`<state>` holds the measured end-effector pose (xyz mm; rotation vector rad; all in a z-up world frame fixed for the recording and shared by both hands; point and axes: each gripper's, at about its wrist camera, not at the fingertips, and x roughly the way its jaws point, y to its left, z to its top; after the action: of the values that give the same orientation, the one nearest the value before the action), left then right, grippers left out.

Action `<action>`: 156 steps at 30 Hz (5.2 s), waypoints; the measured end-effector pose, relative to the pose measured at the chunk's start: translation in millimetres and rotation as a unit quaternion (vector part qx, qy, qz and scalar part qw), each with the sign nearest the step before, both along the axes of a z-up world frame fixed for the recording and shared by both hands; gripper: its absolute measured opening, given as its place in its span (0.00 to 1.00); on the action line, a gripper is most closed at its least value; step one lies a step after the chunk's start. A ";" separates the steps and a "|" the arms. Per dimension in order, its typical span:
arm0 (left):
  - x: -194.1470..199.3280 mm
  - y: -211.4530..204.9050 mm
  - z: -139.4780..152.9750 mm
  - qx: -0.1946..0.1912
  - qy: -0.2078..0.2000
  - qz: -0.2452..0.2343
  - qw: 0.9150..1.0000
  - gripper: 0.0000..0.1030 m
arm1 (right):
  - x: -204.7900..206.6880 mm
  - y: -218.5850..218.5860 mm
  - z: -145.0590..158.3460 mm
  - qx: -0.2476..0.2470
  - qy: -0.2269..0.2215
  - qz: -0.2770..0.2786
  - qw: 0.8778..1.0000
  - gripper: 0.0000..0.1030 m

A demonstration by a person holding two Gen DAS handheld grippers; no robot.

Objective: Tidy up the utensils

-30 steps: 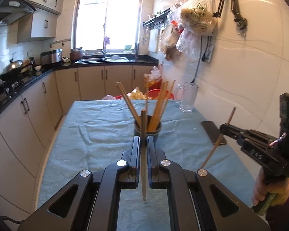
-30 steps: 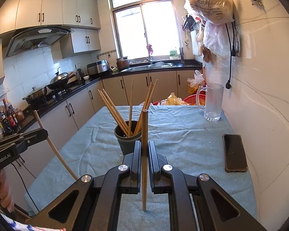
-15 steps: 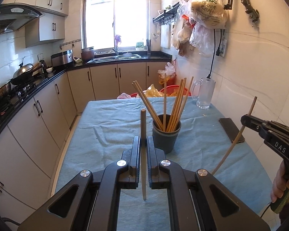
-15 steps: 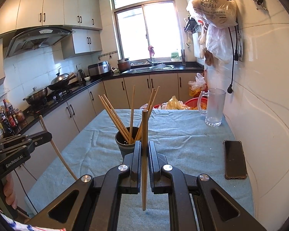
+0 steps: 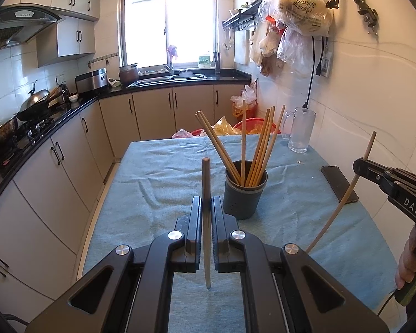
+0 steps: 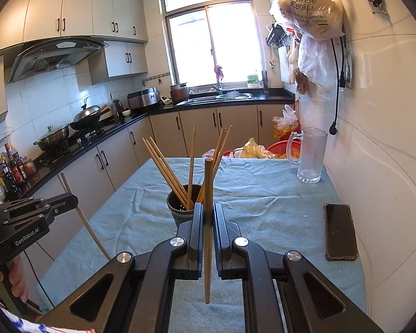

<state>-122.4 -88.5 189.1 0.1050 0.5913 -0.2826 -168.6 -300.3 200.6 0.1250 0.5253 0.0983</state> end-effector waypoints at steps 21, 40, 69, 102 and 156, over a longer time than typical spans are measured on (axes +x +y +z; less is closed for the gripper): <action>7.1 5.3 27.2 -0.023 -0.004 -0.019 1.000 0.06 | 21.3 3.0 31.5 0.011 -0.020 0.013 1.000 0.07; 14.2 7.9 84.8 -0.060 -0.040 -0.063 0.995 0.06 | 48.5 11.7 68.5 0.022 -0.050 0.024 0.998 0.07; 146.4 -32.3 51.5 -0.122 -0.009 -0.041 0.992 0.06 | 132.2 -5.1 45.1 0.083 -0.053 -0.015 0.995 0.07; 130.1 -25.9 15.4 -0.088 0.007 -0.036 0.995 0.06 | 160.5 13.2 -13.0 0.066 0.029 0.005 0.997 0.07; -119.3 16.8 14.3 0.012 -0.181 0.137 0.974 1.00 | -60.4 14.8 -81.5 0.024 0.016 -0.210 0.977 0.65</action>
<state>-241.7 -71.6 203.4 0.0938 0.2407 0.0149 -229.0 -285.5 119.2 0.2830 0.5200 -0.3037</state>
